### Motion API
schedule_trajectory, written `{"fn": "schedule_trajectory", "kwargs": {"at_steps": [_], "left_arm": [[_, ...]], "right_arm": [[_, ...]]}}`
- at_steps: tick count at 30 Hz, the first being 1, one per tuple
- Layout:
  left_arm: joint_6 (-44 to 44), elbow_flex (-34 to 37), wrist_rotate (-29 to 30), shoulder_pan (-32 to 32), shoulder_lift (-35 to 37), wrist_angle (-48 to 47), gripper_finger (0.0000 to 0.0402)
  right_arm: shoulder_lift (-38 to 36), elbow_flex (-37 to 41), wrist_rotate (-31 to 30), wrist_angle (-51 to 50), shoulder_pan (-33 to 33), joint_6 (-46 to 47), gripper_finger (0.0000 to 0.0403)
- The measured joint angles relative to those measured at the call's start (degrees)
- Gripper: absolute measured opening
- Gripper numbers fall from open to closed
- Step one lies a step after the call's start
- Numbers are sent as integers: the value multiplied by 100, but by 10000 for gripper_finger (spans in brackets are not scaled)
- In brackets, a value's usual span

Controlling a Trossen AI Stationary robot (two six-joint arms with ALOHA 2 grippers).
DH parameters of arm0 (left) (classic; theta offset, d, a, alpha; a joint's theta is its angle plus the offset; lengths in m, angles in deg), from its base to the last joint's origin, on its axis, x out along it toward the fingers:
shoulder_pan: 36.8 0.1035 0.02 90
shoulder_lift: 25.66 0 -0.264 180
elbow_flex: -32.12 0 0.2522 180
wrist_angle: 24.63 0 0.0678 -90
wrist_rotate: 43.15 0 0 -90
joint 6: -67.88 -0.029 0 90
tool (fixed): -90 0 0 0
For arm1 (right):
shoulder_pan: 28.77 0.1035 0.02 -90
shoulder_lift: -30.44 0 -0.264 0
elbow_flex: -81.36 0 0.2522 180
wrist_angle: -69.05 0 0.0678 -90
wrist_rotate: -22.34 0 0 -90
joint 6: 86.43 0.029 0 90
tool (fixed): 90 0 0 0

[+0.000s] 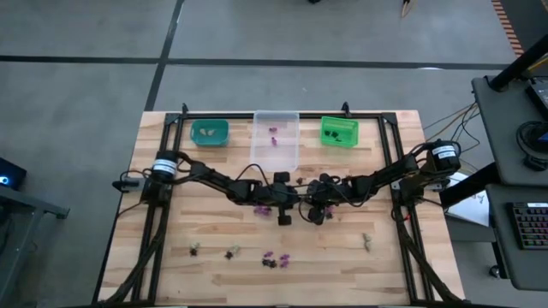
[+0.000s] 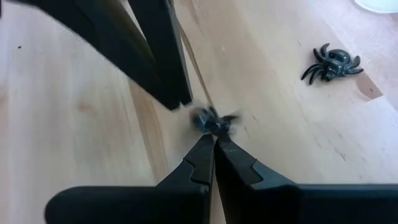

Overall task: Sort Halloween decoration
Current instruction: Put the black spider toy into the green bin

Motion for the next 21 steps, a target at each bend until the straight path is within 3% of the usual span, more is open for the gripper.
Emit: {"fn": "schedule_trajectory", "kwargs": {"at_steps": [10, 21], "left_arm": [[-326, 94, 290, 66, 206, -703, 0], [-228, 130, 292, 68, 208, -748, 0]], "right_arm": [[15, 0, -117, -11, 0, -45, 9], [-218, -9, -123, -123, 0, 43, 9]]}}
